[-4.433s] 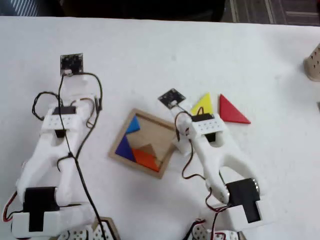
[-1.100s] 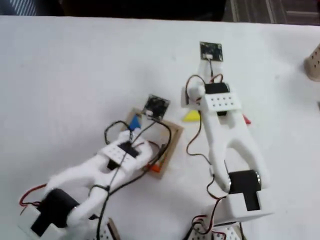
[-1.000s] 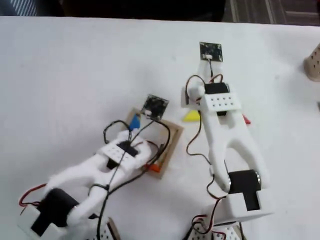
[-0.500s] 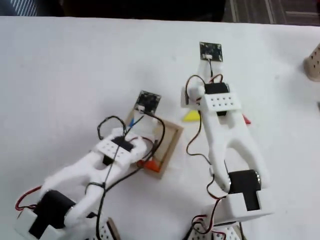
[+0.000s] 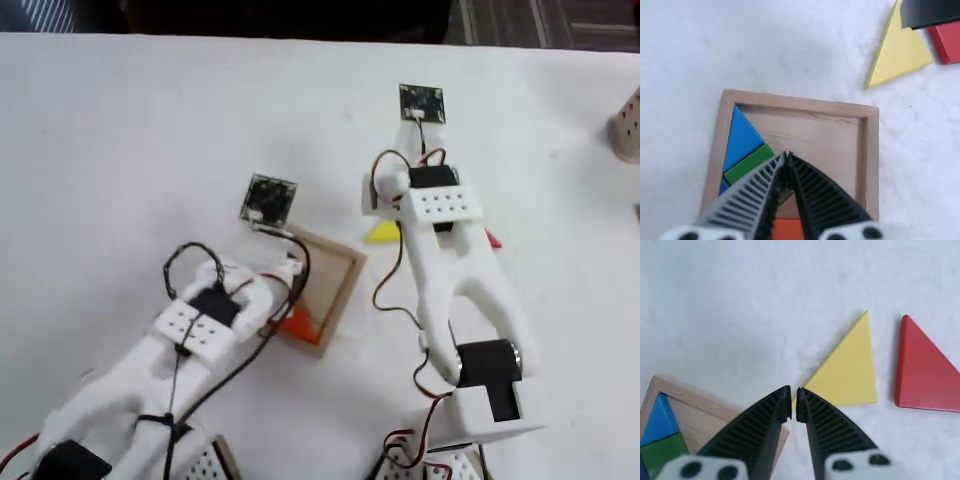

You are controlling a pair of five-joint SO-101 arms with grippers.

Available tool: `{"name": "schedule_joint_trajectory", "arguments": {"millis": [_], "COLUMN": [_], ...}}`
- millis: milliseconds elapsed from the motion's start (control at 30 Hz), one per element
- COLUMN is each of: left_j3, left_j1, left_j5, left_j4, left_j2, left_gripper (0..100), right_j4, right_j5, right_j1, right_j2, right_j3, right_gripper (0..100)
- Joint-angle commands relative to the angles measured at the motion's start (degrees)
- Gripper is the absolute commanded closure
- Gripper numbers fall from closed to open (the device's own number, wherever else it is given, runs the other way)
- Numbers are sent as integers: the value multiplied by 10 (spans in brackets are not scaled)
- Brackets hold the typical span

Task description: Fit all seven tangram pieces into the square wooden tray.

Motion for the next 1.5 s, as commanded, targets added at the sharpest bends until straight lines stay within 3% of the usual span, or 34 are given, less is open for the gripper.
{"name": "schedule_joint_trajectory", "arguments": {"millis": [0,200,400,600,1267,1467], "left_j3": [10,-4,-48,-67,-68,-46], "left_j1": [51,117,108,96,54,55], "left_j5": [9,9,5,4,4,4], "left_j4": [-50,-68,-58,9,10,22], "left_j2": [-14,80,162,163,162,86], "left_gripper": [977,977,977,977,977,977], "right_j4": [-11,-11,-12,-13,21,21], "right_j5": [-4,-4,-5,-6,-6,-4], "right_j1": [-1,0,-1,-1,0,0], "right_j2": [-29,-29,-29,-9,55,55], "right_j3": [-4,-4,-4,-10,-74,-74], "right_gripper": [974,974,974,974,974,974]}}
